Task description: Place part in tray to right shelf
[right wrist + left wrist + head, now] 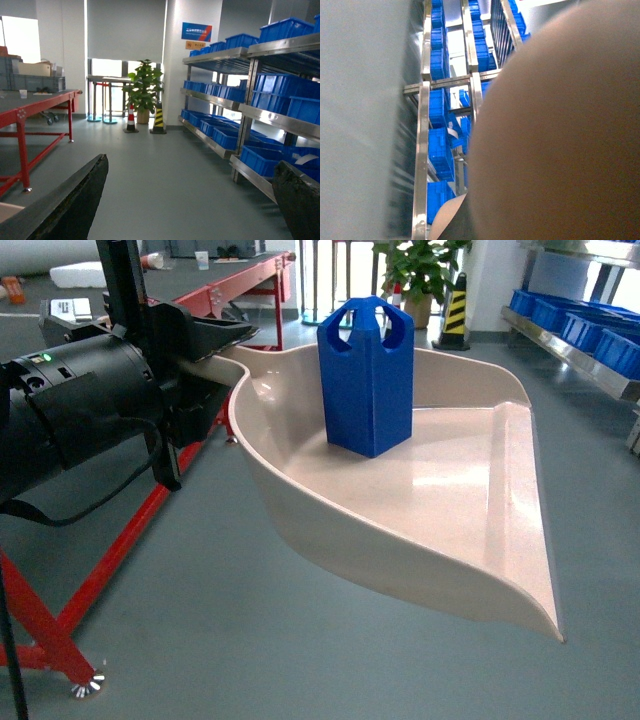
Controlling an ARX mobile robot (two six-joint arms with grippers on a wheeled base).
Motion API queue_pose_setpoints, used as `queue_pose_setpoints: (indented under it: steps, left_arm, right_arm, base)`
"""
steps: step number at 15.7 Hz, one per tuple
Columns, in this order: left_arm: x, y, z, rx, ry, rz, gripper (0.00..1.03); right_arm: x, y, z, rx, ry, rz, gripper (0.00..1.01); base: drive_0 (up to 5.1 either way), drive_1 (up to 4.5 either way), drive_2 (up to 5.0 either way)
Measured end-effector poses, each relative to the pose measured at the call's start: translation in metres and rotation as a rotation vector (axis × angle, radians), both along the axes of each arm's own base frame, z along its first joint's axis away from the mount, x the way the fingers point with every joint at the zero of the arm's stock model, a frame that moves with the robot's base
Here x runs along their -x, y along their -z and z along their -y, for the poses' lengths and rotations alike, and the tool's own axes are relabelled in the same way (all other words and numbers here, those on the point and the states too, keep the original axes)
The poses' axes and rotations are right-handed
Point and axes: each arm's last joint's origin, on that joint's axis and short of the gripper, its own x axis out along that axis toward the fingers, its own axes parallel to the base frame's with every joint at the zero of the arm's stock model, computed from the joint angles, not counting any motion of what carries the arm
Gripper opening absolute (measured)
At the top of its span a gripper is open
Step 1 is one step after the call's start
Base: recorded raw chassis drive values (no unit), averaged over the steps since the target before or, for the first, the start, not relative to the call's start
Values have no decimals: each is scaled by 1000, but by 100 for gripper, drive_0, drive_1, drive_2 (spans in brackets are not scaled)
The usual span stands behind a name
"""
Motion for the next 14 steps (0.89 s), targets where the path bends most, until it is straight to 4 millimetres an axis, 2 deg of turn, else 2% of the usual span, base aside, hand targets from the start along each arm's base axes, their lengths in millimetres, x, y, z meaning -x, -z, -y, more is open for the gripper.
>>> queue_pose_setpoints:
  steps: [14]
  left_arm:
    - [0, 0, 0, 1, -2, 3, 13]
  right_arm:
    - [0, -1, 0, -2, 1, 7, 98]
  base:
    - [-6, 427, -440]
